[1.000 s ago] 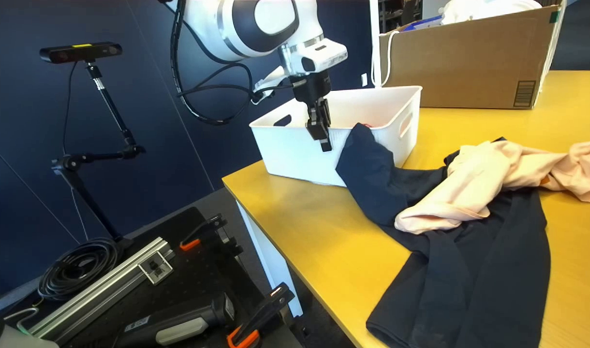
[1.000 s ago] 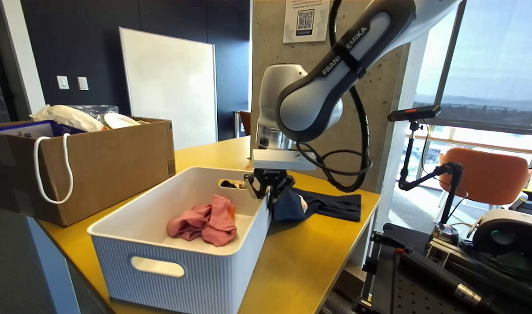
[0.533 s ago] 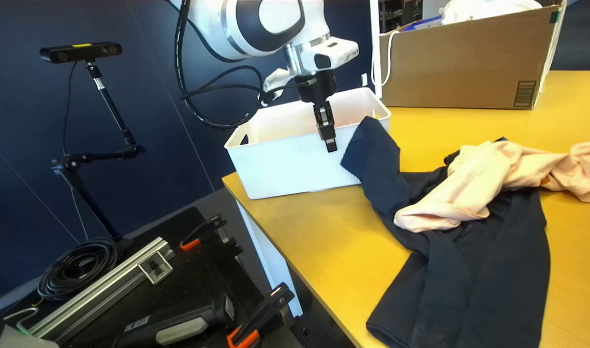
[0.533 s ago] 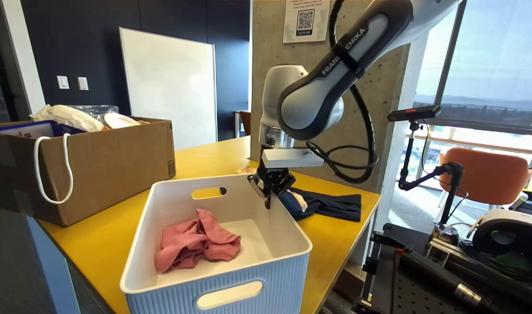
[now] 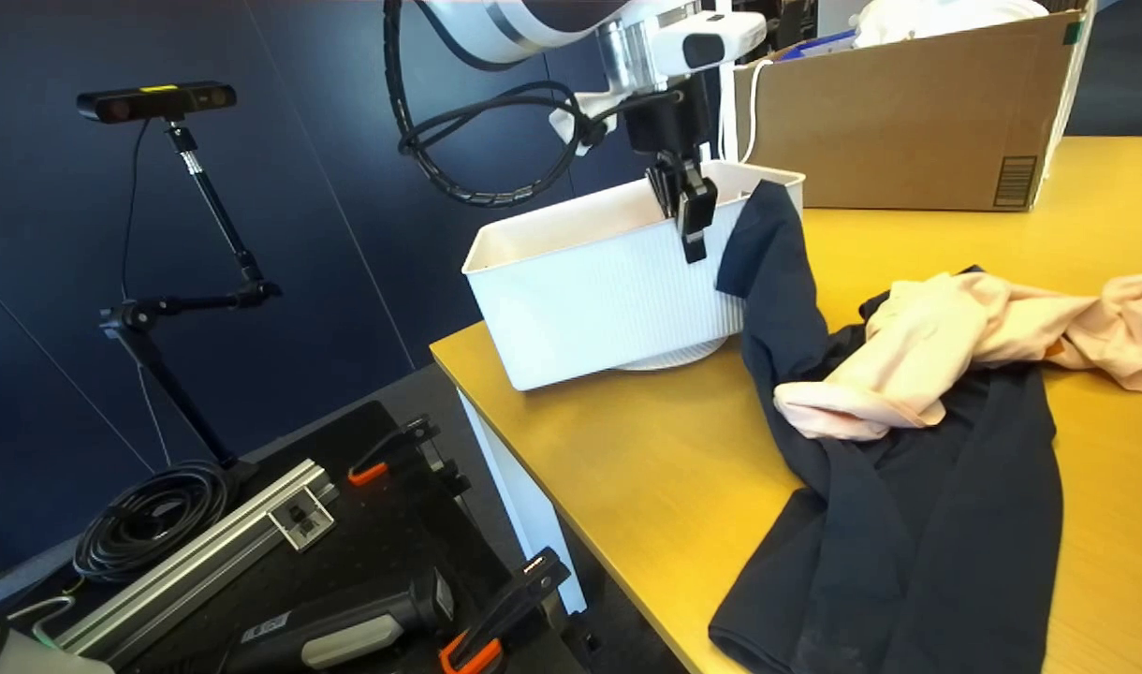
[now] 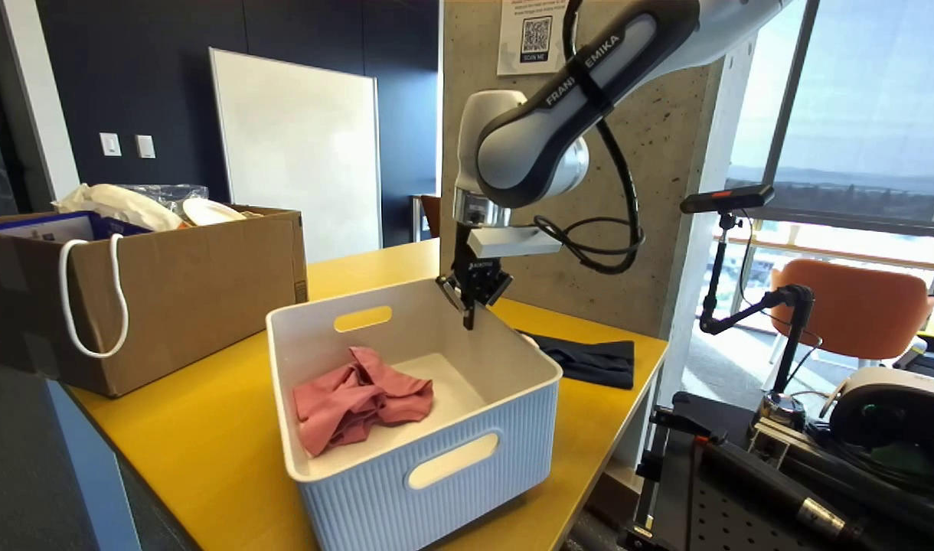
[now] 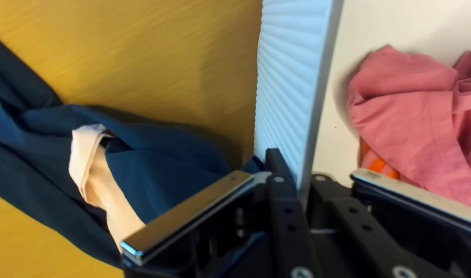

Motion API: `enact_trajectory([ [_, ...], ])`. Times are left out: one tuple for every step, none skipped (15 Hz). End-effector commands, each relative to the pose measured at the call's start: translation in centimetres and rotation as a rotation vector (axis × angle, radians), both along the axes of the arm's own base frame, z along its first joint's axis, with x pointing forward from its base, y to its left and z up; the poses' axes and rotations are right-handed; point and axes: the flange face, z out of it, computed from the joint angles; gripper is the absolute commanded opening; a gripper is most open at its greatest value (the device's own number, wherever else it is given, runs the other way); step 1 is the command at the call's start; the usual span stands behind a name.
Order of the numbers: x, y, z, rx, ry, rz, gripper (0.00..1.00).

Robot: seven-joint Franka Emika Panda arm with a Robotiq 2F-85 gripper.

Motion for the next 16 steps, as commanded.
enact_trajectory([
  [3.4,0.1,3.3,0.006,-0.024,0.157,0.01],
  [3.9,0.4,3.2,0.012,-0.026,0.193,0.01],
  [4.4,0.8,2.8,0.018,-0.027,0.229,0.01],
  [4.9,1.1,2.3,0.020,-0.025,0.255,0.01],
  [5.2,1.4,1.5,0.022,-0.024,0.276,0.01],
  [5.6,1.7,0.8,0.023,-0.022,0.299,0.01],
  [5.9,2.2,0.0,0.026,-0.020,0.321,0.01],
  [6.3,2.8,-0.8,0.033,-0.021,0.346,0.01],
  [6.5,3.5,-1.5,0.034,-0.012,0.366,0.01],
  [6.8,4.1,-1.9,0.032,-0.008,0.390,0.01],
  [7.0,4.5,-2.2,0.031,-0.007,0.409,0.01],
  [7.1,4.7,-2.3,0.028,-0.009,0.422,0.01],
  [7.2,4.7,-2.2,0.027,-0.013,0.426,0.01],
  [7.2,4.5,-2.0,0.024,-0.020,0.428,0.20],
  [7.0,4.4,-1.7,0.020,-0.023,0.426,0.31],
  [6.8,4.2,-1.2,0.027,-0.024,0.426,0.38],
])
